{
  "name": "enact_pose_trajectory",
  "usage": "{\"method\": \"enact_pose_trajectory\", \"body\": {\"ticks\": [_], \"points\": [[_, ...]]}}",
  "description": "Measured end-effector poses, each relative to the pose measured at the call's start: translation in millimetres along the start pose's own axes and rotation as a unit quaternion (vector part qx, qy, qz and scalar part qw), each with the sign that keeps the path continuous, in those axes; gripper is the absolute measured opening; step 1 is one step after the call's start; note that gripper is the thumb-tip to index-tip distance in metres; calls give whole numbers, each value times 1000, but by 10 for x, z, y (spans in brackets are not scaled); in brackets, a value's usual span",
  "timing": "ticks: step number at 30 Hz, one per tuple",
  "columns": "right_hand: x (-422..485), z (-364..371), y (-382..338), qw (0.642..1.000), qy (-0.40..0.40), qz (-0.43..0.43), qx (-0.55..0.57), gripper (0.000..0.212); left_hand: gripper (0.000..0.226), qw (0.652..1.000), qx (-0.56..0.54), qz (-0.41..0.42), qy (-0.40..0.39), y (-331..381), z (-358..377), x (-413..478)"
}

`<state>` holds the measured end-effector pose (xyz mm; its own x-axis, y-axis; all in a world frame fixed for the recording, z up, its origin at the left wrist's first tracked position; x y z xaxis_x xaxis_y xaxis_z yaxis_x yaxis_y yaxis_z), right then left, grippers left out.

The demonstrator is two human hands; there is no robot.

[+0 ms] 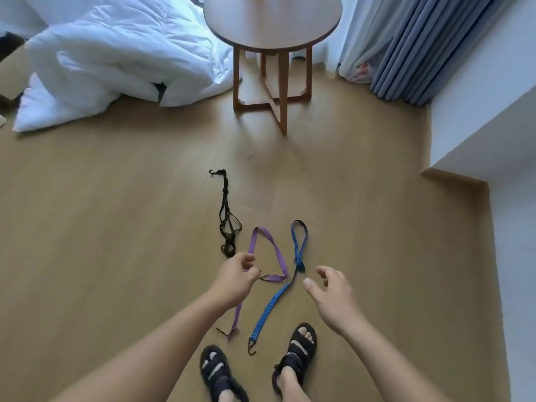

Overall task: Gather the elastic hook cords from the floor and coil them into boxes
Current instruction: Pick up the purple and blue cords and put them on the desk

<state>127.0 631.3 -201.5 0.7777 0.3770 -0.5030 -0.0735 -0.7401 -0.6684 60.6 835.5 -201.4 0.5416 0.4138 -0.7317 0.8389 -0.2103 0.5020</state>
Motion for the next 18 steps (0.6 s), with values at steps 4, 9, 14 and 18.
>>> {"method": "enact_pose_trajectory", "body": {"ticks": [4,9,14,18], "points": [[987,790,661,998,-31,54,7,51,38,997,-10,-71,-24,-574,493,1209],[2148,1919,1789,984,-34,170,42,52,46,991,-4,-135,-24,-1458,1284,2729],[2963,2801,2838,972,-15,229,41,49,60,984,62,-161,45,-2215,1899,3987],[3448,3247,3444,966,25,256,12,44,70,973,141,-151,99,-2556,2185,4720]]}}
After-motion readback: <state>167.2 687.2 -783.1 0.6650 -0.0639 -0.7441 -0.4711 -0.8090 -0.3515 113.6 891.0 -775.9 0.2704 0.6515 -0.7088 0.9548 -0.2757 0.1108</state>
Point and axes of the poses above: each hand's wrist, its own x-axis towards the middle knuckle, its own z-axis out of the palm, y = z × x, the point moved 1 cm from there along x, towards the middle knuckle, and after that the axes turned 9 degrees about -z, right-handed, at the moved point
